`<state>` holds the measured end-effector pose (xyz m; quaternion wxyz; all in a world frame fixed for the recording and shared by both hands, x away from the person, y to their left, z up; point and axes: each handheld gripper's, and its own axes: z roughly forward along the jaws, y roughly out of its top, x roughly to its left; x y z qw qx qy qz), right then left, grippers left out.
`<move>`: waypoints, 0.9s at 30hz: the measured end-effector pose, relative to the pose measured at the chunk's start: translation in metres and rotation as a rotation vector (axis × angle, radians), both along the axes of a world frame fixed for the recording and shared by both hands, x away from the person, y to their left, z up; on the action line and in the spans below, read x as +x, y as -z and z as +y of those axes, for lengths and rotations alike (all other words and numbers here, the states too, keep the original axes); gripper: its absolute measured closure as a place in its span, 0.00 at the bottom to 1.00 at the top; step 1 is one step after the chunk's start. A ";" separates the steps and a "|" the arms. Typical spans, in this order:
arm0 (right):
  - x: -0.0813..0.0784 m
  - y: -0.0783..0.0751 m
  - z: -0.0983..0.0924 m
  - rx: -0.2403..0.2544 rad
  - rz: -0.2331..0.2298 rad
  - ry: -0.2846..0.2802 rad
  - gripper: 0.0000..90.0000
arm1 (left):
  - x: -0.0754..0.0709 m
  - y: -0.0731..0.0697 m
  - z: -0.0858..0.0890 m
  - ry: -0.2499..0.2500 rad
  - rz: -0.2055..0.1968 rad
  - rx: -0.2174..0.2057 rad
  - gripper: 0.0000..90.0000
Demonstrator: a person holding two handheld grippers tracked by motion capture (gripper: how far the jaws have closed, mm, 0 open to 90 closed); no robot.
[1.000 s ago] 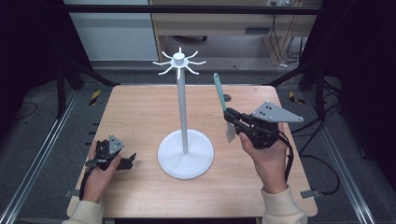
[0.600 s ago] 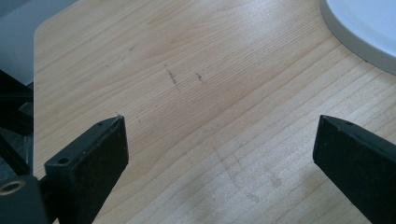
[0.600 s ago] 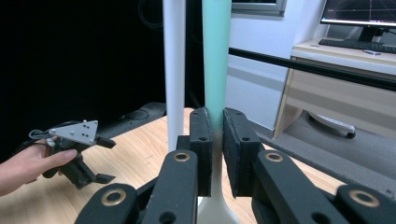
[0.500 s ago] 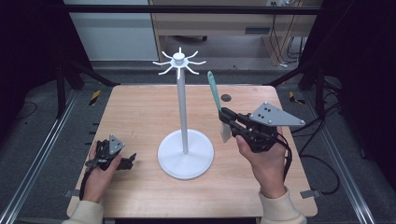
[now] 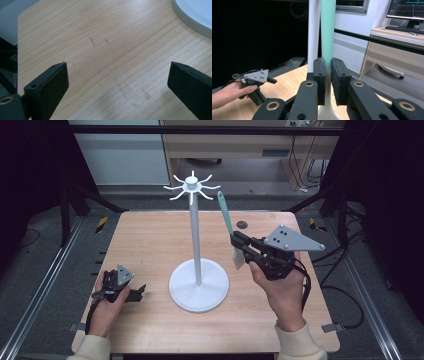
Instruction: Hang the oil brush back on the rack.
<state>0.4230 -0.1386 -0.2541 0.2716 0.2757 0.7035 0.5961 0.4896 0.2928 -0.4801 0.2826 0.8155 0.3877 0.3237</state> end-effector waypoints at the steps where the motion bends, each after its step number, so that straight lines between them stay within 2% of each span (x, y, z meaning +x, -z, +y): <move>1: 0.000 0.000 0.001 -0.002 -0.003 -0.001 0.92 | 0.000 0.000 0.000 -0.001 0.000 -0.001 0.03; 27: 0.001 0.002 0.011 -0.030 0.012 -0.022 0.92 | 0.000 0.000 0.000 0.005 0.003 0.006 0.03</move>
